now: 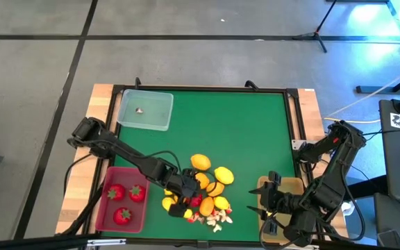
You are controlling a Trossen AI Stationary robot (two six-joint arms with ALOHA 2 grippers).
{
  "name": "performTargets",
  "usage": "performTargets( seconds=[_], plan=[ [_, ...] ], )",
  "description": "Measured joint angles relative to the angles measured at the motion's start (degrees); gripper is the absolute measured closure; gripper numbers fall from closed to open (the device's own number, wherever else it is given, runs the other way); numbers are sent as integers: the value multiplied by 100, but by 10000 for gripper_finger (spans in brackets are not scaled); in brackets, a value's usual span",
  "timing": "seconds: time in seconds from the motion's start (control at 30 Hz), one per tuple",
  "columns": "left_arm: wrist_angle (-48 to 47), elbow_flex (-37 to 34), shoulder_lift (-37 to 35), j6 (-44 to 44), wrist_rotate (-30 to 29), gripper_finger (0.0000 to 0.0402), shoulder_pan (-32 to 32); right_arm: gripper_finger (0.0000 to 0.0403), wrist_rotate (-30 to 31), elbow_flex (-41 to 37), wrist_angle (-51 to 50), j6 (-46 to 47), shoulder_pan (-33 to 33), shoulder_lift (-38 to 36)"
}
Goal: Sort produce into baskets
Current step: Put the red tomato into the red bin
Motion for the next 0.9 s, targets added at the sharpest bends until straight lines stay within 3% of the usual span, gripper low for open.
performTargets(
  seconds=[0.9],
  plan=[
    [-287, 0, 62, -17, 31, 53, 15, 182, -107, 0, -7, 18, 0, 1]
  ],
)
